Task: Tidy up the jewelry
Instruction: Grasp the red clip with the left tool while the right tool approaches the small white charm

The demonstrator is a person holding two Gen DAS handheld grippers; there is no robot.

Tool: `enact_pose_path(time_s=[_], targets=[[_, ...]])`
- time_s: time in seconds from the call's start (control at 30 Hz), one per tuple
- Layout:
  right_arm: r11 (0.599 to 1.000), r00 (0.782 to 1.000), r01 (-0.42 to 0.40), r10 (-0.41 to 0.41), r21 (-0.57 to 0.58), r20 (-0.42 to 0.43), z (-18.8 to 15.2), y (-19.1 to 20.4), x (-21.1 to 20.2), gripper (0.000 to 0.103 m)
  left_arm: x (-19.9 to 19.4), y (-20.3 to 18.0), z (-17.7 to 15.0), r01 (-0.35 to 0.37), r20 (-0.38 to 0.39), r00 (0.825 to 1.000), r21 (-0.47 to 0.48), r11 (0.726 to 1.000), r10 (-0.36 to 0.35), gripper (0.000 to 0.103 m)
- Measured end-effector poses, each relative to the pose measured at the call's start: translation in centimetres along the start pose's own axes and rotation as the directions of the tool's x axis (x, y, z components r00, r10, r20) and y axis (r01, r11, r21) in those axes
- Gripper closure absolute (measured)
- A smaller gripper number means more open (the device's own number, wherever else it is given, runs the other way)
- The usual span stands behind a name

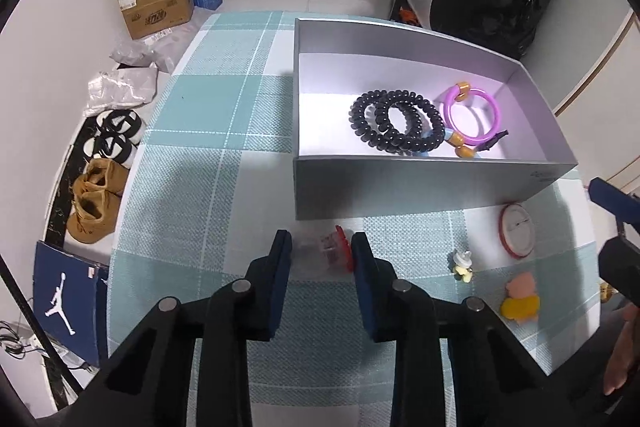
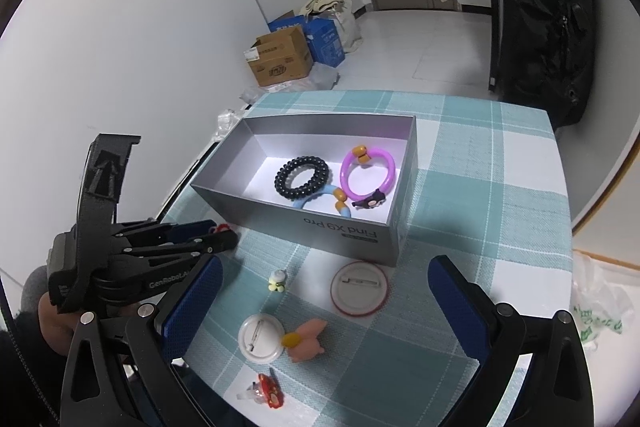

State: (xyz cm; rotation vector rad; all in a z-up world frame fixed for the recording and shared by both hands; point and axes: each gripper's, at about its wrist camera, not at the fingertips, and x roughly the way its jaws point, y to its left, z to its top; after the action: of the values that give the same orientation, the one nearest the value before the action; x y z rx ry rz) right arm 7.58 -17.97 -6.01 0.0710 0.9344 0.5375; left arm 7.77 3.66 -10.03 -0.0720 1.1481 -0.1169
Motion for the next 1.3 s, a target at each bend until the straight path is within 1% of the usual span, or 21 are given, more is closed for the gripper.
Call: enact_pose_path(time_s=[0.2,0.33,0.4,0.5,0.53,0.57,0.6,0.63,0.8,0.83,0.87,1.03,1.1,1.13,1.2,1.23,1.27,1.3], targets=[[1.000,1.000,-0.003,0.003,-0.004,-0.012,-0.1,-0.1,0.2,0.000,-0.8,-0.2,0.0,0.035,0.005,0.999,-0.005,0.999,-0.035,0.078],[1.000,0.999,-0.007,0.008,0.012,-0.045,-0.6,-0.6,0.7,0.000,-1.7,-0.6,0.1,0.066,0.024,0.998,-0.007,0.998,-0.066,0.078],[1.000,0.998,-0.019,0.020,0.012,-0.060,-0.9,-0.5,0.9,0.000,-2.3,-0.6,0.2,0.086,0.036,0.996,-0.013,0.996,-0.085,0.078],[0.999,0.997,-0.043,0.042,-0.021,-0.068,-1.2,0.4,1.1,0.002,-2.9,-0.4,0.3,0.106,0.051,0.993,-0.028,0.994,-0.104,0.078],[0.998,0.996,-0.052,0.049,-0.035,-0.068,-1.3,0.8,1.2,0.006,-3.2,-0.2,0.4,0.117,0.059,0.992,-0.037,0.992,-0.115,0.078],[0.997,0.996,-0.059,0.056,-0.047,-0.071,-1.5,1.1,1.4,0.013,-3.3,-0.2,0.4,0.120,0.064,0.991,-0.041,0.992,-0.117,0.078],[0.996,0.995,-0.069,0.065,-0.055,-0.078,-1.5,1.3,1.6,0.017,-3.5,-0.1,0.4,0.123,0.070,0.990,-0.046,0.991,-0.119,0.078],[0.994,0.993,-0.084,0.078,-0.063,-0.092,-1.6,1.7,2.0,0.023,-3.6,0.1,0.5,0.128,0.075,0.989,-0.053,0.990,-0.124,0.078],[0.989,0.987,-0.103,0.088,-0.108,-0.132,-1.9,3.1,3.5,0.034,-4.2,1.1,0.7,0.160,0.097,0.984,-0.090,0.983,-0.151,0.078],[0.988,0.986,-0.106,0.090,-0.113,-0.138,-2.0,3.3,3.8,0.038,-4.3,1.3,0.8,0.168,0.103,0.982,-0.099,0.981,-0.158,0.078],[0.986,0.985,-0.115,0.097,-0.119,-0.143,-2.0,3.6,4.1,0.044,-4.5,1.5,0.8,0.174,0.107,0.981,-0.106,0.979,-0.163,0.078],[0.983,0.986,-0.101,0.078,-0.152,-0.147,-2.2,4.5,4.9,0.054,-5.0,1.9,0.9,0.201,0.127,0.974,-0.124,0.972,-0.186,0.078],[0.983,0.988,-0.085,0.061,-0.166,-0.145,-2.2,4.7,5.2,0.056,-5.3,2.0,0.9,0.212,0.135,0.971,-0.125,0.969,-0.195,0.078],[0.983,0.989,-0.068,0.044,-0.173,-0.142,-2.2,4.8,5.3,0.059,-5.4,2.0,0.9,0.216,0.139,0.970,-0.125,0.968,-0.199,0.078],[0.983,0.988,-0.046,0.020,-0.177,-0.150,-2.1,5.1,5.8,0.059,-5.7,2.1,0.9,0.220,0.148,0.968,-0.124,0.967,-0.202,0.078],[0.984,0.987,-0.043,0.014,-0.173,-0.163,-2.1,5.2,6.1,0.062,-5.9,2.1,1.0,0.222,0.153,0.967,-0.122,0.967,-0.203,0.078],[0.984,0.985,-0.044,0.014,-0.175,-0.171,-2.1,5.3,6.2,0.067,-6.0,2.2,1.0,0.222,0.157,0.967,-0.119,0.968,-0.202,0.078],[0.982,0.985,-0.038,0.005,-0.184,-0.174,-2.2,5.6,6.4,0.069,-6.2,2.2,1.0,0.216,0.164,0.967,-0.114,0.970,-0.196,0.078]])
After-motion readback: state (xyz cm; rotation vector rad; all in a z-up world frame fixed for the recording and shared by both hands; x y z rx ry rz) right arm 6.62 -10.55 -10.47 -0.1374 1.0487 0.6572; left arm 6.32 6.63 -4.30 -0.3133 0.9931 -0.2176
